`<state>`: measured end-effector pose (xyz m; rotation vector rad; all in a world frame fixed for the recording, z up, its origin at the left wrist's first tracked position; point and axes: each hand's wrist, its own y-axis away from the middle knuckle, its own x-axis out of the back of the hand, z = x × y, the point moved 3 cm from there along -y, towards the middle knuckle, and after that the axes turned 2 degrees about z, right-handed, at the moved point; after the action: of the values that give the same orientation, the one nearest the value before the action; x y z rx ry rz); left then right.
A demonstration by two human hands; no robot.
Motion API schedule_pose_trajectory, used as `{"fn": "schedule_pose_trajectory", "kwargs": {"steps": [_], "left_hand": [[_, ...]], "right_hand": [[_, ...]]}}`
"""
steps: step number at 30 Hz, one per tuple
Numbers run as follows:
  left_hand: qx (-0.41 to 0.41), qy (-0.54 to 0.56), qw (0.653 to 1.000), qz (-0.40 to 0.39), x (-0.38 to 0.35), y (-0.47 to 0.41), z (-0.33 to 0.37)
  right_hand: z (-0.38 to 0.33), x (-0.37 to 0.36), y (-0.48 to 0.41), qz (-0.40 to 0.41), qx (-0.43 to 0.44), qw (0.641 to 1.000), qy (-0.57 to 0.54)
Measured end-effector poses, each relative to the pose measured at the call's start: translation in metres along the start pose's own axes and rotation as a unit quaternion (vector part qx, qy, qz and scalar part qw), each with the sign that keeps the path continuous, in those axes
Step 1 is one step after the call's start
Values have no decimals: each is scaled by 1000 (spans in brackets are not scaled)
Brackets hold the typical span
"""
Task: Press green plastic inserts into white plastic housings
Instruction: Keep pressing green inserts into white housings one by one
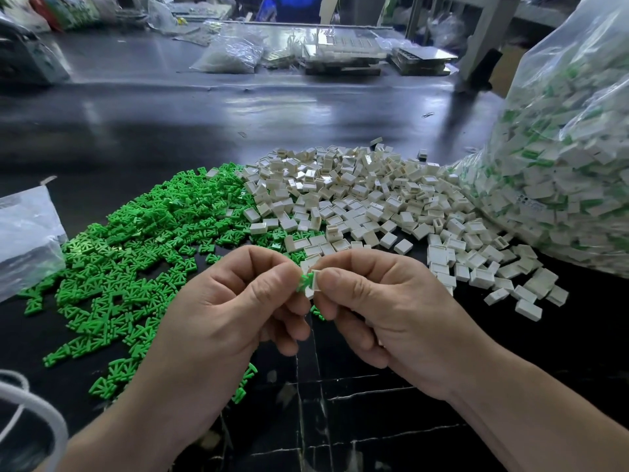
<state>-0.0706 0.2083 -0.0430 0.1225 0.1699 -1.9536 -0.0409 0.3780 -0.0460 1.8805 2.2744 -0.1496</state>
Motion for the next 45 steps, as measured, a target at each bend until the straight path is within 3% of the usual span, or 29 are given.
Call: {"fn": "schedule_pose_trajectory", "kwargs": {"steps": [7,14,18,38,42,45], "left_hand": [[117,217,960,-130,-10,1,-3],[142,246,952,-113,-16,0,-8],[121,278,941,-149,-17,2,-5],[98,281,944,-143,-20,1,0],[82,252,950,-166,-16,0,4],[52,134,986,-82,-5,-2,6]], "right_hand": [[1,-5,2,-31,-34,999,-7],[-2,-9,4,-29,-37,999,7],[-3,-14,5,-48,-40,998,-31],[-2,-18,5,-49,-55,994,-83],[-1,-13,4,-88,-63,980,-167],[-9,-4,-1,-136,-29,944,-300]]}}
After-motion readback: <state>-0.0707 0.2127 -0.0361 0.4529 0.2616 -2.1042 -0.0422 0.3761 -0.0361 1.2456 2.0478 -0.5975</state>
